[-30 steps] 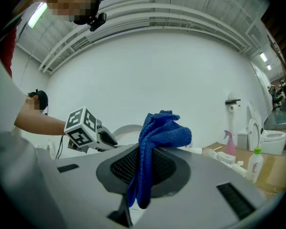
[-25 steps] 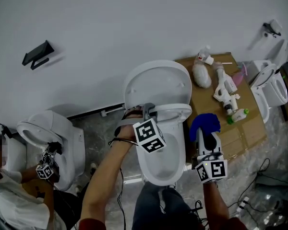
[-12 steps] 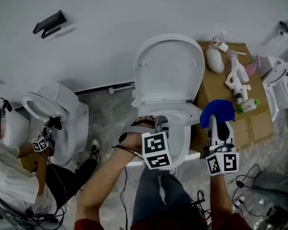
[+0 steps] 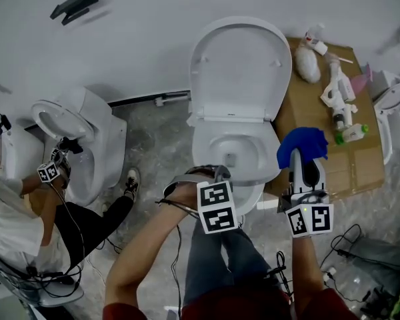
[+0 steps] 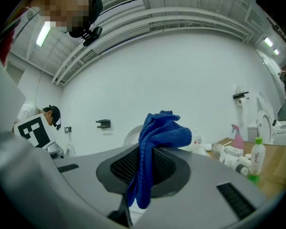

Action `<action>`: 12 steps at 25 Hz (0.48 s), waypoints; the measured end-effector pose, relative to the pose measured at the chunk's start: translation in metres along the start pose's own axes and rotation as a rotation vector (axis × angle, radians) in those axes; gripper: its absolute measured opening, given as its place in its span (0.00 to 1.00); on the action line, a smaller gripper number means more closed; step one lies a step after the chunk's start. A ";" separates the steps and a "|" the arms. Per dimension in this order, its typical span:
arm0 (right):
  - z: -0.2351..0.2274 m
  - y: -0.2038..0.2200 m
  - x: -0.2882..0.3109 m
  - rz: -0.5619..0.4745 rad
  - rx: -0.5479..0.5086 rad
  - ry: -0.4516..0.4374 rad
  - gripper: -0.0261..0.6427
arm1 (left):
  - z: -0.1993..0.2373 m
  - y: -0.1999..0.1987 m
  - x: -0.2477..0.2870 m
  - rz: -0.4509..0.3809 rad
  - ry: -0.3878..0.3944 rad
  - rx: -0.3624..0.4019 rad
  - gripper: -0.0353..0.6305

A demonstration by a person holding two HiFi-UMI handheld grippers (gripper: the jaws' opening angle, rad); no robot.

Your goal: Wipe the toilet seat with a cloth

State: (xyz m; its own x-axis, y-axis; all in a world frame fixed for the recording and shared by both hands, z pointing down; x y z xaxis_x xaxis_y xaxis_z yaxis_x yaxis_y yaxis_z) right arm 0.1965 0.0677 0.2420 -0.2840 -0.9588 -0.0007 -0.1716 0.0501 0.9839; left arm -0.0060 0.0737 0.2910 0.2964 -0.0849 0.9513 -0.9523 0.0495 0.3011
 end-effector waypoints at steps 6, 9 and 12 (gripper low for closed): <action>-0.009 0.025 -0.004 0.046 0.020 -0.021 0.12 | -0.036 0.012 0.039 0.043 0.127 -0.059 0.21; -0.004 0.045 -0.007 0.083 0.026 -0.026 0.12 | -0.054 0.025 0.060 0.054 0.187 -0.079 0.20; 0.001 0.067 -0.008 0.123 0.033 -0.027 0.13 | -0.063 0.034 0.082 0.060 0.246 -0.102 0.19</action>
State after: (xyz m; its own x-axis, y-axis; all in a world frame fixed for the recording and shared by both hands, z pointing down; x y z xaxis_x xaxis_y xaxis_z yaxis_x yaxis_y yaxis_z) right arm 0.1865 0.0793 0.3080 -0.3304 -0.9369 0.1144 -0.1642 0.1765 0.9705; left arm -0.0098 0.1314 0.3833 0.2599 0.1648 0.9515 -0.9603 0.1479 0.2367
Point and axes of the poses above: the fingertips, and each gripper's own axes: x forward along the fingers, z to its left, y out of its underside, the point moved 9 cm from there along -x, backward along the fingers, and after that the axes turned 2 degrees about y, right-handed, at the moved point
